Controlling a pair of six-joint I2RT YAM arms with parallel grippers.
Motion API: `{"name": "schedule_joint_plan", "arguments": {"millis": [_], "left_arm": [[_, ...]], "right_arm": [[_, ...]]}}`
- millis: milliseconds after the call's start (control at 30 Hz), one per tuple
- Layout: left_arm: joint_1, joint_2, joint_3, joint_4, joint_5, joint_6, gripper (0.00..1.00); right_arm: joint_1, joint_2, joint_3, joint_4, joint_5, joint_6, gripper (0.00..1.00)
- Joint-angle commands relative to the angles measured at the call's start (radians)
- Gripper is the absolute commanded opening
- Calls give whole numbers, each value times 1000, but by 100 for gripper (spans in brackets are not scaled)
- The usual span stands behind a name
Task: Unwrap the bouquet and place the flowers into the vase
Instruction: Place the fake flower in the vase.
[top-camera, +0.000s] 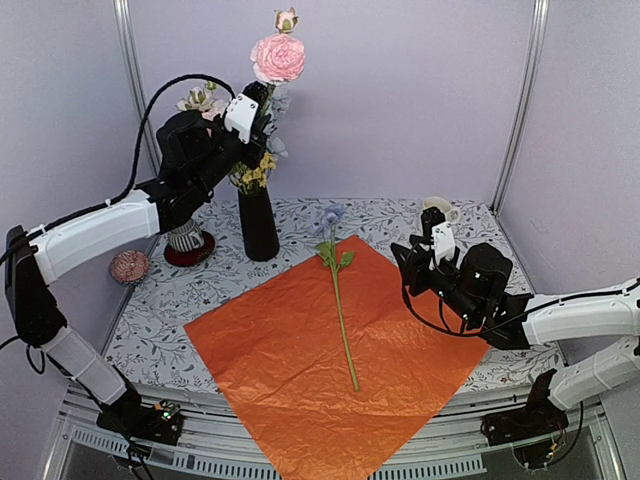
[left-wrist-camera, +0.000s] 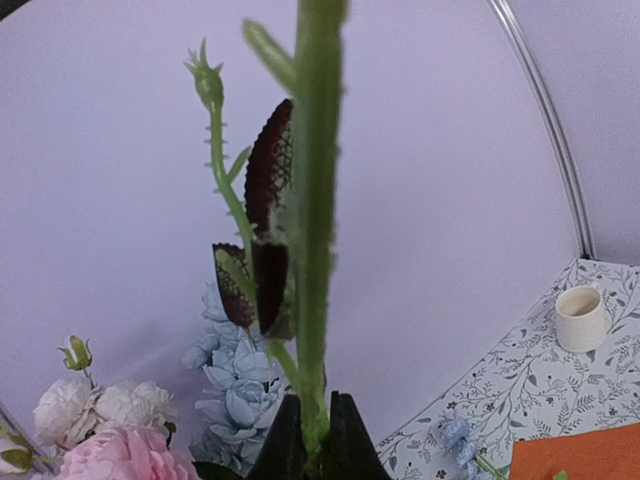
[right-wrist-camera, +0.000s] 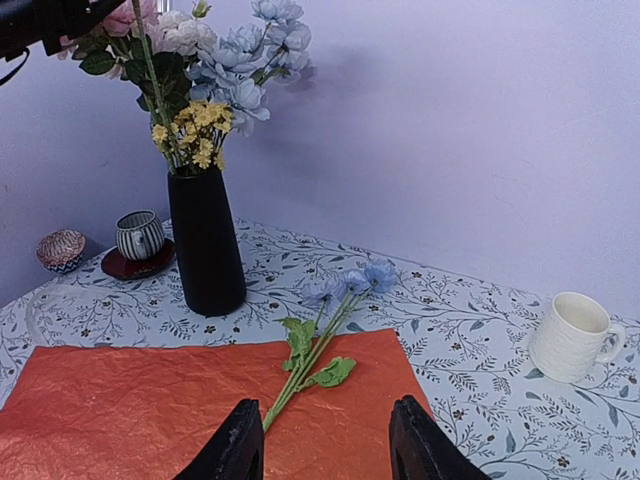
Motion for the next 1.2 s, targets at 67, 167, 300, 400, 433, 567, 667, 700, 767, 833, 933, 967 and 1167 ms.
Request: {"name": "schedule_joint_plan", "arguments": {"millis": [67, 167, 300, 400, 433, 567, 667, 700, 767, 833, 933, 967, 1167], "left_arm": [[21, 42, -6, 21, -48, -3, 5], [46, 50, -26, 12, -45, -67, 4], [83, 70, -44, -17, -31, -146, 4], [98, 91, -66, -22, -30, -174, 4], [102, 98, -73, -21, -28, -183, 4], [108, 135, -105, -17, 2, -228, 4], [108, 158, -119, -16, -10, -255, 4], [108, 165, -123, -18, -23, -269, 4], [110, 176, -135, -15, -43, -303, 4], [111, 181, -151, -10, -51, -327, 6], [113, 194, -172, -3, -72, -355, 9], [114, 198, -176, -4, -74, -361, 10], [113, 193, -180, -21, -75, -373, 22]], "right_arm": [[-5, 24, -11, 49, -20, 14, 45], [-6, 34, -12, 52, -22, 14, 45], [-6, 45, -11, 56, -26, 14, 45], [-7, 49, -12, 56, -27, 13, 45], [-6, 49, -12, 56, -27, 12, 46], [-6, 57, -10, 56, -27, 13, 46], [-6, 62, -7, 54, -28, 14, 46], [-6, 63, -8, 54, -28, 14, 46], [-5, 65, -8, 54, -29, 14, 46], [-5, 63, -8, 52, -28, 14, 46], [-5, 64, -7, 52, -27, 14, 46], [-7, 65, -8, 53, -27, 14, 46], [-7, 66, -6, 50, -25, 13, 46]]}}
